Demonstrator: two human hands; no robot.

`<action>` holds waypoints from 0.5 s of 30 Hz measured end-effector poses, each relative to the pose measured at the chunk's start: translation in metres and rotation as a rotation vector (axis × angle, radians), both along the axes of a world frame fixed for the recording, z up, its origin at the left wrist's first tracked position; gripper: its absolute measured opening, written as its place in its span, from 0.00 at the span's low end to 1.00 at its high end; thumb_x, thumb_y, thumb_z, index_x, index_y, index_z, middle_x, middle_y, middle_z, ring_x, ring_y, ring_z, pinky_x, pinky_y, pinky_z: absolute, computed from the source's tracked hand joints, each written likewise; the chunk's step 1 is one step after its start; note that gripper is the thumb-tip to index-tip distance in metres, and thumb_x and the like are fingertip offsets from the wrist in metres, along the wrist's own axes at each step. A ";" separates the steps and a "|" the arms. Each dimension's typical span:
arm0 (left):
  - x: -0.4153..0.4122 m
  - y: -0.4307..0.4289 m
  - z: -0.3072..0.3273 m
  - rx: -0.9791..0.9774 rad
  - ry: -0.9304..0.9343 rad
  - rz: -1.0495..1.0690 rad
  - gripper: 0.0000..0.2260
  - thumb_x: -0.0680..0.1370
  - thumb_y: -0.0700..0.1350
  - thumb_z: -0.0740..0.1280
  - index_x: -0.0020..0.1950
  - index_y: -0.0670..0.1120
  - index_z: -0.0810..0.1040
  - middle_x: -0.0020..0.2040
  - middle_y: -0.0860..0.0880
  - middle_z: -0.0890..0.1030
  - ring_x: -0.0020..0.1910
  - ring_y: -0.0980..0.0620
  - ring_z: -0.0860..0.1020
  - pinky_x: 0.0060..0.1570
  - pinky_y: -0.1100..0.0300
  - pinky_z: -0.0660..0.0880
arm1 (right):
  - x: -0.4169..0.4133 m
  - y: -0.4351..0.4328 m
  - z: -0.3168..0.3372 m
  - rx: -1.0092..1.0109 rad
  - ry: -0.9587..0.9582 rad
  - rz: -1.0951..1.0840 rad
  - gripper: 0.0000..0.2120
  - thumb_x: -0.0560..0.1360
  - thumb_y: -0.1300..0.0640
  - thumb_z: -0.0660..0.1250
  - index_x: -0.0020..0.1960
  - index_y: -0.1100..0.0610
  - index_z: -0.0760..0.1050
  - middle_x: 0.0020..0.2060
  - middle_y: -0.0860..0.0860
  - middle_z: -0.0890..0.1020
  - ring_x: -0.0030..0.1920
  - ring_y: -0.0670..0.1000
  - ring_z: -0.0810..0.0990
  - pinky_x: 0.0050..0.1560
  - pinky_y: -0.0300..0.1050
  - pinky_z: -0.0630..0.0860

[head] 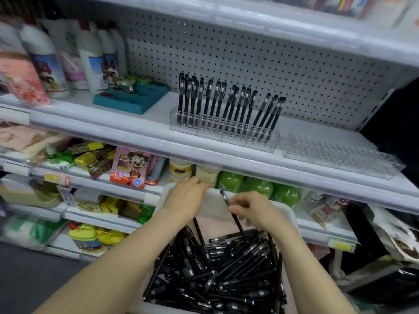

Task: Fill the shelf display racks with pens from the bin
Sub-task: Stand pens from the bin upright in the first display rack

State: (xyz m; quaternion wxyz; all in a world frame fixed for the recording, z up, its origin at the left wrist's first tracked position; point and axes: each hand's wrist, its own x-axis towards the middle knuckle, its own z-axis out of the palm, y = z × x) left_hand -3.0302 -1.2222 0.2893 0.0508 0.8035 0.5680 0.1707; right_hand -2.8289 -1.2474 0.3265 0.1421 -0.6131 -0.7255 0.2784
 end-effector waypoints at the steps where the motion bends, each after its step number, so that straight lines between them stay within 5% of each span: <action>1: -0.002 0.004 0.007 0.015 -0.012 -0.013 0.19 0.79 0.38 0.62 0.69 0.51 0.74 0.59 0.47 0.75 0.60 0.44 0.72 0.55 0.53 0.72 | 0.001 0.003 0.011 -0.006 0.041 0.014 0.05 0.77 0.54 0.70 0.47 0.55 0.81 0.38 0.53 0.84 0.35 0.50 0.81 0.35 0.43 0.80; 5: -0.016 0.025 0.043 0.218 -0.114 0.024 0.19 0.75 0.34 0.66 0.65 0.47 0.77 0.57 0.46 0.77 0.57 0.43 0.75 0.51 0.49 0.75 | -0.004 0.021 0.064 0.056 0.265 -0.008 0.08 0.79 0.57 0.67 0.47 0.62 0.77 0.37 0.58 0.84 0.35 0.54 0.83 0.40 0.48 0.83; 8: -0.027 0.043 0.072 0.325 -0.115 0.093 0.23 0.76 0.34 0.65 0.71 0.46 0.71 0.66 0.47 0.72 0.64 0.46 0.70 0.59 0.50 0.73 | -0.013 0.039 0.101 0.156 0.391 -0.037 0.08 0.78 0.61 0.66 0.50 0.67 0.76 0.40 0.61 0.84 0.40 0.53 0.83 0.47 0.46 0.83; 15: -0.044 0.088 0.090 0.393 -0.064 0.142 0.26 0.75 0.32 0.65 0.73 0.42 0.68 0.71 0.43 0.69 0.69 0.43 0.66 0.64 0.50 0.70 | -0.042 0.089 0.145 0.467 0.448 -0.150 0.04 0.78 0.57 0.68 0.50 0.58 0.77 0.39 0.52 0.85 0.39 0.49 0.85 0.49 0.47 0.83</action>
